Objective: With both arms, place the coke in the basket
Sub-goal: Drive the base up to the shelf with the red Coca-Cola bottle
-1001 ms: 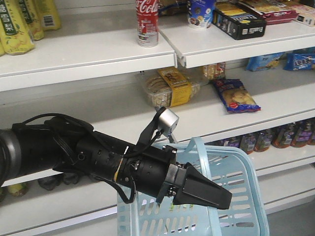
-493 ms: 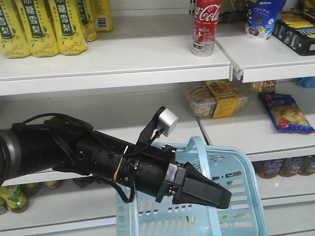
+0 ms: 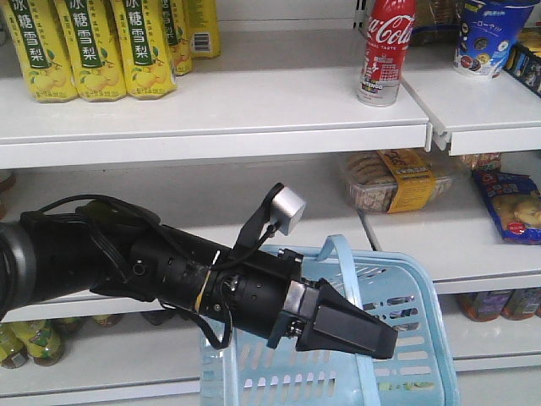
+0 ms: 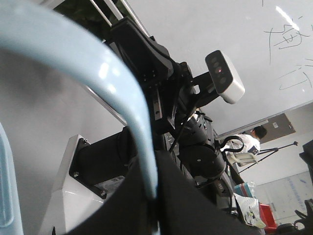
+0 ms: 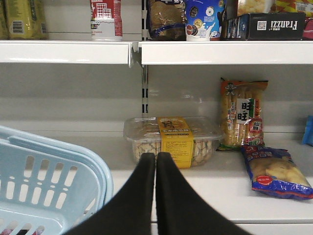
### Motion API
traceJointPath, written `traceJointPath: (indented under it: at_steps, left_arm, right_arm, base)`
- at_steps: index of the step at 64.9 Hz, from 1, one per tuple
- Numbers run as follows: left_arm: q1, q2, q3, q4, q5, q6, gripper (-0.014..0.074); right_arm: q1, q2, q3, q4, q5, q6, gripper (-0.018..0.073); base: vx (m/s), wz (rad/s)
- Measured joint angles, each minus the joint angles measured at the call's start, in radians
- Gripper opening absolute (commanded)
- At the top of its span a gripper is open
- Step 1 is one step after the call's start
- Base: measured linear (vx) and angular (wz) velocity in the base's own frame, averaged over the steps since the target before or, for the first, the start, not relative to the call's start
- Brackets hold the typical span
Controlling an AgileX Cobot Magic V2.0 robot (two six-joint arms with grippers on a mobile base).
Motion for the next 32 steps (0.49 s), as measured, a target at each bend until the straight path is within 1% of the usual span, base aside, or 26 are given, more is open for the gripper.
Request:
traceJointPath:
  at_steps: [32]
  left_arm:
    - [0.0,0.0,0.0,0.0,0.0,0.0,-0.0005]
  right_arm:
    - [0.0,0.0,0.0,0.0,0.0,0.0,-0.0005]
  base:
    - [0.02,0.03]
